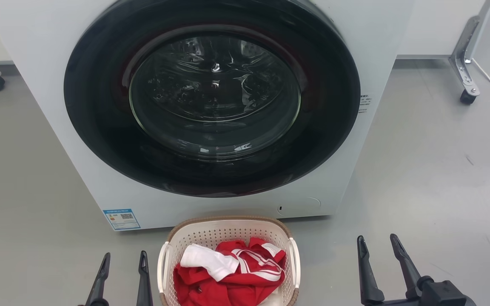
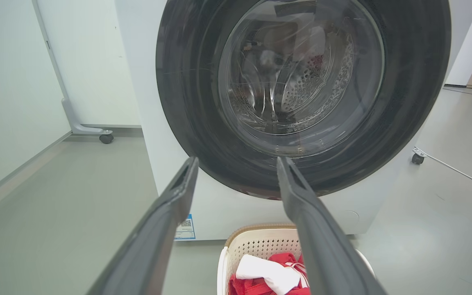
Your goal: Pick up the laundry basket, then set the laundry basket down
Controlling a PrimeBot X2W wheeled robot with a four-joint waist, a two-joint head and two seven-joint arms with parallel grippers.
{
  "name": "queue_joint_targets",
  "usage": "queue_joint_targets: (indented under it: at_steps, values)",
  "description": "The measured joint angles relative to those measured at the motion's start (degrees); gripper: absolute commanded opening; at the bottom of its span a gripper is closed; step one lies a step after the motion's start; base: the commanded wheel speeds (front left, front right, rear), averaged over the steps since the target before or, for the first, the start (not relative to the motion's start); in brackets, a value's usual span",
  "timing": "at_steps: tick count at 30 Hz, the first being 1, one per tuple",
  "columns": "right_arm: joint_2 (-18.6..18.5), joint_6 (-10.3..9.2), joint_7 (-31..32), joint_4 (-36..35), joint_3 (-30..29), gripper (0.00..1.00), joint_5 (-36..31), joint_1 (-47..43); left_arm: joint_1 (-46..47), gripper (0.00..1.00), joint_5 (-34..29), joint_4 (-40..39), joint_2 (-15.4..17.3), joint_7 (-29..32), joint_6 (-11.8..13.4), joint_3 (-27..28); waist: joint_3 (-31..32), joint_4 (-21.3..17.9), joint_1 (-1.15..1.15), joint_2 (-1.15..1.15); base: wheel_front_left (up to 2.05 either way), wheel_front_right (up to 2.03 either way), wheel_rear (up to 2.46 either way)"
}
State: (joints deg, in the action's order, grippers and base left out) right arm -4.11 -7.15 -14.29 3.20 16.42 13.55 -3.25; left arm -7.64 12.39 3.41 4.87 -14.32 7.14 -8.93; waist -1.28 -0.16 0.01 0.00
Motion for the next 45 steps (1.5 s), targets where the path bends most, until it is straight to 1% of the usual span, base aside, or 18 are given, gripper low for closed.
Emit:
queue_joint_targets:
  at_steps: [10,11,19,22,25,26,32,45]
  values:
    - [0.26,0.00,0.00,-0.85,-0.30,1.00,-0.59,-0.30,-0.03,1.00,-1.46,-0.43,-0.41,0.00,0.00,0.59,-0.46,0.05,0.00,0.00,0.00,0.00,0.00]
    - [0.31,0.00,0.00,-0.88,-0.33,0.00,-0.75,-0.30,-0.04,0.00,-1.46,-0.46,-0.41,0.00,0.00,0.59,-0.51,0.04,0.00,0.00,0.00,0.00,0.00]
    - [0.36,0.11,0.16,2.85,-0.13,0.00,-0.87,-1.96,-0.08,0.00,-1.32,3.28,-0.63,0.12,-0.10,0.57,-0.57,0.03,0.00,0.01,0.00,0.00,0.00]
    - [0.38,0.45,0.45,2.98,-0.76,0.00,0.79,-1.99,-0.06,0.00,-0.19,3.50,-0.66,0.68,-0.62,0.87,-0.54,0.03,0.00,0.00,0.00,0.00,0.00]
    - [0.40,0.81,1.09,3.20,-1.47,0.00,2.48,-1.96,-0.01,0.00,2.20,3.77,-0.77,1.14,-0.70,1.22,-0.47,0.04,0.00,0.00,0.00,0.00,0.00]
    - [0.40,0.98,1.20,3.27,-1.71,0.00,3.19,-1.92,0.03,0.00,2.69,3.83,-0.79,1.37,-1.18,1.37,-0.45,0.04,0.00,0.00,0.00,0.00,0.00]
    - [0.48,1.70,2.70,4.12,-3.24,0.00,9.20,-1.62,0.23,0.00,8.82,4.56,-0.89,2.90,-2.00,2.38,-0.34,0.05,0.00,0.00,0.00,0.00,0.00]
    - [0.67,3.66,5.87,5.41,-6.58,0.00,20.07,-0.25,1.75,0.00,20.06,5.77,-1.14,6.00,-3.69,4.36,-0.09,0.07,0.00,0.00,0.00,0.00,0.00]
